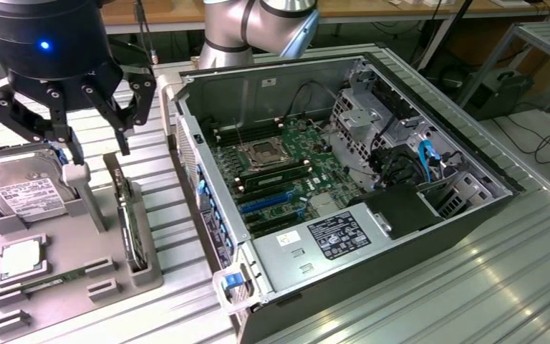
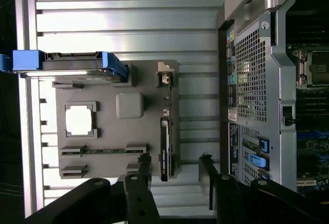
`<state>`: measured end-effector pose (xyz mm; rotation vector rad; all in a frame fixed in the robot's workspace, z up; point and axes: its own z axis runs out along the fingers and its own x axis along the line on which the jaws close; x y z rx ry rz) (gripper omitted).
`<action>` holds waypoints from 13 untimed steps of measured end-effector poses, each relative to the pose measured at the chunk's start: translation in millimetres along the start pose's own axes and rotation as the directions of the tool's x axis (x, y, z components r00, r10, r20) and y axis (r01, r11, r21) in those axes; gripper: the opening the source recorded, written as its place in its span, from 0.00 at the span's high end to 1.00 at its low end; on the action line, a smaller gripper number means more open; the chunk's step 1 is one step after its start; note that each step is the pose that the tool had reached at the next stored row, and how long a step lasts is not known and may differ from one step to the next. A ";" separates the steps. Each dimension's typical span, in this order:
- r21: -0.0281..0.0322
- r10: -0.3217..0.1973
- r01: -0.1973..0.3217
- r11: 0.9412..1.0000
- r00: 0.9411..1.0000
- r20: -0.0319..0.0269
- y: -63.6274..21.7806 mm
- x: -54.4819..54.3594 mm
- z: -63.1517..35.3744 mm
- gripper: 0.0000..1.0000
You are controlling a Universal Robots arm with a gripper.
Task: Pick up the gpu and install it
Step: 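Pick up the gpu and move the gpu toward the slot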
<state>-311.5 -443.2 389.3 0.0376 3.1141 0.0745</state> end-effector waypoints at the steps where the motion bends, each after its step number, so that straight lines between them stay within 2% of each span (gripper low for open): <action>1: 0.000 0.000 0.000 1.000 1.000 0.000 0.0 0.0 0.0 0.46; 4: 0.000 0.000 0.000 1.000 1.000 0.000 0.0 0.0 0.0 0.28; 6: 0.000 0.000 0.000 1.000 1.000 0.000 0.0 0.0 0.0 0.28; 8: -0.001 -0.036 0.036 0.999 0.999 0.000 -0.3 0.2 6.3 0.28; 11: -0.001 -0.036 0.036 0.999 0.999 0.000 -0.6 0.3 10.3 0.28; 13: -0.001 -0.036 0.036 0.999 0.999 0.000 -1.9 0.5 18.9 0.28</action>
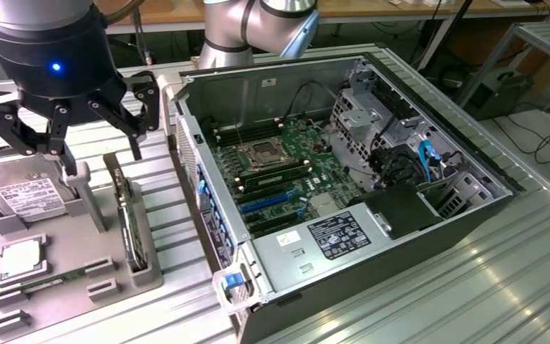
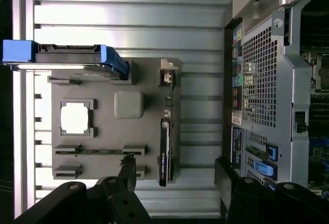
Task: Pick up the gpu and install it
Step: 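Pick up the gpu and move the gpu toward the slot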
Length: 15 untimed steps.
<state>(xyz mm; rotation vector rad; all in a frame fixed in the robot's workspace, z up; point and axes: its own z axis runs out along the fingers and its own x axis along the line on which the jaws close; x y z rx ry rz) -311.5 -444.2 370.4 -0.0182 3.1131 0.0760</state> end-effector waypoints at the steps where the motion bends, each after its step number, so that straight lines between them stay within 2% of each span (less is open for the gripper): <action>1: 0.000 0.000 0.000 1.000 1.000 0.000 -0.2 0.1 3.8 0.28; 15: 0.001 0.000 0.000 1.000 1.000 0.000 -0.8 0.5 17.1 0.28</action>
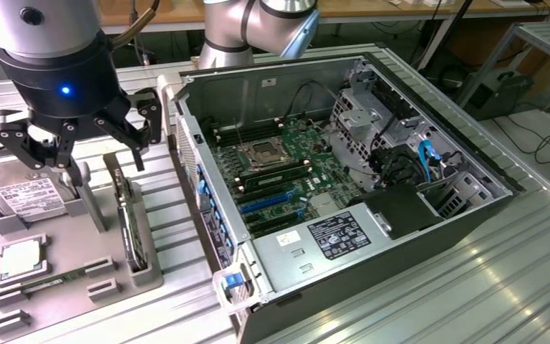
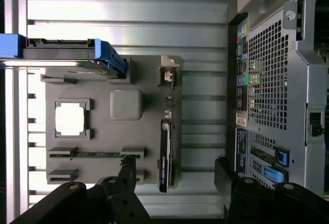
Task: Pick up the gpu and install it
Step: 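Pick up the gpu and move the gpu toward the slot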
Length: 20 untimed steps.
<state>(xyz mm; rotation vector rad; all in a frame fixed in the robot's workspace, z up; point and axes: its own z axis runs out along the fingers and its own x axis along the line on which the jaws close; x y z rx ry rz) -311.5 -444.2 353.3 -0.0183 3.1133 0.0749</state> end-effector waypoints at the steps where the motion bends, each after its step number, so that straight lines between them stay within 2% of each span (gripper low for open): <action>1: 0.000 0.000 0.000 1.000 1.000 0.000 -0.1 0.0 0.9 0.28; 20: 0.000 0.000 0.000 1.000 1.000 0.000 -1.0 0.6 19.1 0.28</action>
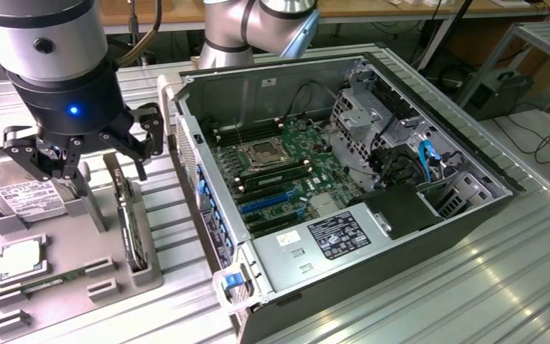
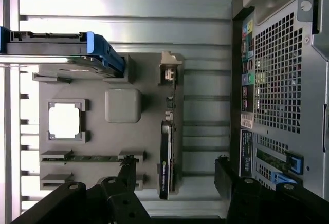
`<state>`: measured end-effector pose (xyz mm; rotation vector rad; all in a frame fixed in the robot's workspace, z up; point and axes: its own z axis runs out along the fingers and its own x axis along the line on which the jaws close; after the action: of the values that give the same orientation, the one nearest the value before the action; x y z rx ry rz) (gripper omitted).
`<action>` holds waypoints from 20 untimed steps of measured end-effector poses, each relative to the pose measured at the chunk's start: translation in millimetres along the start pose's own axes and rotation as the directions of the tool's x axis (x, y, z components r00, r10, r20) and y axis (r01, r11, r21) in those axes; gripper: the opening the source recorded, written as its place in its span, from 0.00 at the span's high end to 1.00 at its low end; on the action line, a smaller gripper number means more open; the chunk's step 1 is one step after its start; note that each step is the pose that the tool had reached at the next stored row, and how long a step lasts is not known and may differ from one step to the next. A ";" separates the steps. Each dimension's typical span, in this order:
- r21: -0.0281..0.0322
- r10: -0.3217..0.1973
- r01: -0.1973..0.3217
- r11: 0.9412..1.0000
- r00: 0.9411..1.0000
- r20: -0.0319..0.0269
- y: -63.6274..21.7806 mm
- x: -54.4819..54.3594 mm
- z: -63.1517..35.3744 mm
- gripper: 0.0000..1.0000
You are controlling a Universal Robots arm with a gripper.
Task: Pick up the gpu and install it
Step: 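Pick up the gpu and move the gpu toward the slot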
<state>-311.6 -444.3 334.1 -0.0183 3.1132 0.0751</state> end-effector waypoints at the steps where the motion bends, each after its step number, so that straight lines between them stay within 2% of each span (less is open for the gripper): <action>1: 0.000 0.000 0.000 1.000 1.000 0.000 -0.1 0.1 1.3 0.28; 20: 0.000 0.000 0.000 1.000 1.000 0.000 -1.4 0.6 14.8 0.28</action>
<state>-311.8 -444.9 319.2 -0.0183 3.1129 0.0751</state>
